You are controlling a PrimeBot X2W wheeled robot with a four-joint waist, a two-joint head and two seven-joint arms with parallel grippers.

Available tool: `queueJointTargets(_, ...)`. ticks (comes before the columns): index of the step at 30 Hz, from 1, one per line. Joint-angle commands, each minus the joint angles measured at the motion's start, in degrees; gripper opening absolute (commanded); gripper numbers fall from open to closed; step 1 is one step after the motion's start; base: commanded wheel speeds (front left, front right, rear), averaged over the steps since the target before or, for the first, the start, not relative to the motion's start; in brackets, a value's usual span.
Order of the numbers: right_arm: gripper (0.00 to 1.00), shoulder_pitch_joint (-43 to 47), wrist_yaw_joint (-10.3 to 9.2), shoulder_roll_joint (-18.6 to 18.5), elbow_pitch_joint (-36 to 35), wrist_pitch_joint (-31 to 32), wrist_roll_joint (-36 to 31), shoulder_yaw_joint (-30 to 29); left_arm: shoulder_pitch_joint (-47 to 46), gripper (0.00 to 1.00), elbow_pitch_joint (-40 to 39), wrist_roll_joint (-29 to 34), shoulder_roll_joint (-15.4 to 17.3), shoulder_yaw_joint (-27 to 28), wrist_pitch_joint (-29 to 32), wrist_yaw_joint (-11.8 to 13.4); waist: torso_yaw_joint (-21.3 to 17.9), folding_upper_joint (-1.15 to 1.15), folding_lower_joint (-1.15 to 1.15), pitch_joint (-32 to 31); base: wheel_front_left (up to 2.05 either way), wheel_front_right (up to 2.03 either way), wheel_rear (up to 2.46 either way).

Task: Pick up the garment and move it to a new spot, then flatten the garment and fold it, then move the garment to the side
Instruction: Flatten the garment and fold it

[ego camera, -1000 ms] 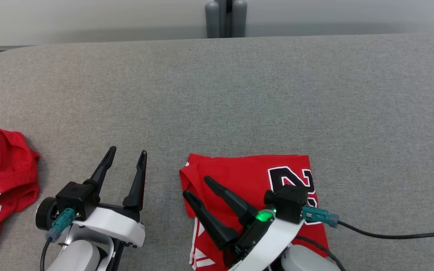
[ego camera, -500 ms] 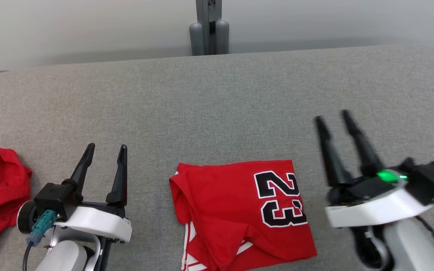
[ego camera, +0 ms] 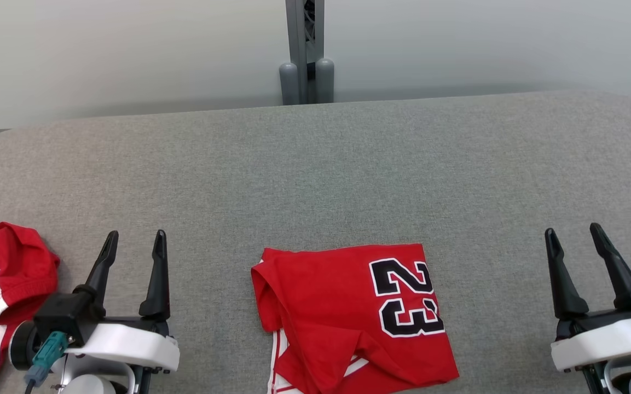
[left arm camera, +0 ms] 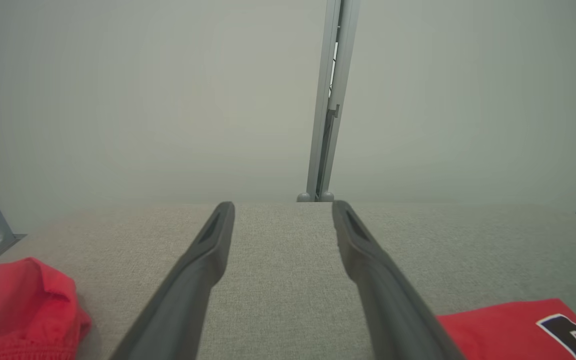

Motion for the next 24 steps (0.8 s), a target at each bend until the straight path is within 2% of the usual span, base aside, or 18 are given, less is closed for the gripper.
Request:
queueJointTargets(1, 1.0, 0.7, -0.02, -0.1, 0.3, 0.0, 0.0, -0.2, 0.6, 1.0, -0.4, 0.5, 0.1, 0.5, -0.3, 0.2, 0.2, 0.0, 0.0, -0.3, 0.0, 0.0, 0.0)
queueJointTargets(18, 1.0, 1.3, -0.02, 0.3, 0.9, 0.9, 0.3, 0.2, 1.5, 1.0, -1.3, 1.3, 0.6, -0.1, 0.2, 0.5, 1.3, 0.0, 0.0, -0.5, 0.0, 0.0, 0.0)
queueJointTargets(19, 0.46, 1.0, -0.02, 0.0, 1.0, 1.2, 0.3, 0.7, 1.4, 1.0, -1.4, 1.3, 0.6, -0.2, 0.3, 0.5, 1.4, 0.0, 0.0, -0.4, 0.0, 0.0, 0.0)
queueJointTargets(20, 0.0, 0.7, -0.02, -0.3, 1.2, 1.5, 0.4, 1.2, 1.2, 1.0, -1.5, 1.4, 0.5, -0.3, 0.4, 0.5, 1.6, 0.0, 0.0, -0.3, 0.0, 0.0, 0.0)
queueJointTargets(24, 0.0, -1.2, -0.02, -1.2, 2.3, 1.9, 1.1, 6.0, 0.3, 1.0, -1.8, 1.7, 0.1, -1.2, 0.7, 0.2, 3.1, 0.0, 0.0, 0.6, 0.0, 0.0, 0.0)
